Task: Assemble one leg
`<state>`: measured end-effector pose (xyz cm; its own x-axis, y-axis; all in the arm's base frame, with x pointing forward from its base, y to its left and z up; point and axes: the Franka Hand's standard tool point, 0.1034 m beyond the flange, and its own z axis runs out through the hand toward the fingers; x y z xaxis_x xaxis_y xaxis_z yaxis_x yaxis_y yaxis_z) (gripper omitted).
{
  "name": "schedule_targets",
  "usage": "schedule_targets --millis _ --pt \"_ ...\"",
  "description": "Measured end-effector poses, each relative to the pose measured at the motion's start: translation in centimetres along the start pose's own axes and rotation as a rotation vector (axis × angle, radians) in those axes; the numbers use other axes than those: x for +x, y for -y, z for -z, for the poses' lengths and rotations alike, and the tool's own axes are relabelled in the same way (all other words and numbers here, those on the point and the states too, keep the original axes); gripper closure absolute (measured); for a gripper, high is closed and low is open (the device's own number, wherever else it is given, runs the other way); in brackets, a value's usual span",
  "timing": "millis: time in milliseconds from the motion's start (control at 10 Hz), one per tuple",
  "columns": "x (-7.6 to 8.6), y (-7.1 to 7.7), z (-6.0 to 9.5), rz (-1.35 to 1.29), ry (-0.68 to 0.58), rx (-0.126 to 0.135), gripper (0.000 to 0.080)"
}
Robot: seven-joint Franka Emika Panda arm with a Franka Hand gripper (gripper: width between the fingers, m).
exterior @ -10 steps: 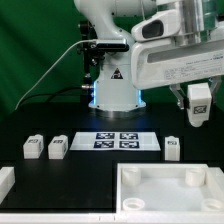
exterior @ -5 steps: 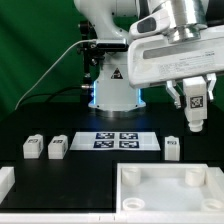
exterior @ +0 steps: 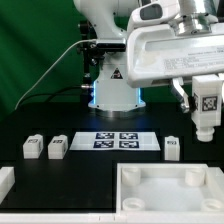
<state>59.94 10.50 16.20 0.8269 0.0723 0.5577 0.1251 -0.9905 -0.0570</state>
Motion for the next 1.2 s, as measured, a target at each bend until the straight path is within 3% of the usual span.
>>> schedule_targets --millis 300,400,600,800,1000,1200 --pt "-0.2 0.3 -0.4 0.001 -0.010 0.000 0.0508" --pt "-0.7 1.0 -1.8 0.018 -0.022 0.000 0.0508" --pt "-0.8 1.1 -4.8 0.019 -0.012 -0.004 0.0508" --pt "-1.9 0.8 -7.3 0.013 0.007 -0.007 0.0508" --pt "-3.4 1.3 -8.6 0.017 0.022 -0.005 0.0508" --pt "-3.5 1.2 -8.9 0.019 -0.011 -0.013 0.0508"
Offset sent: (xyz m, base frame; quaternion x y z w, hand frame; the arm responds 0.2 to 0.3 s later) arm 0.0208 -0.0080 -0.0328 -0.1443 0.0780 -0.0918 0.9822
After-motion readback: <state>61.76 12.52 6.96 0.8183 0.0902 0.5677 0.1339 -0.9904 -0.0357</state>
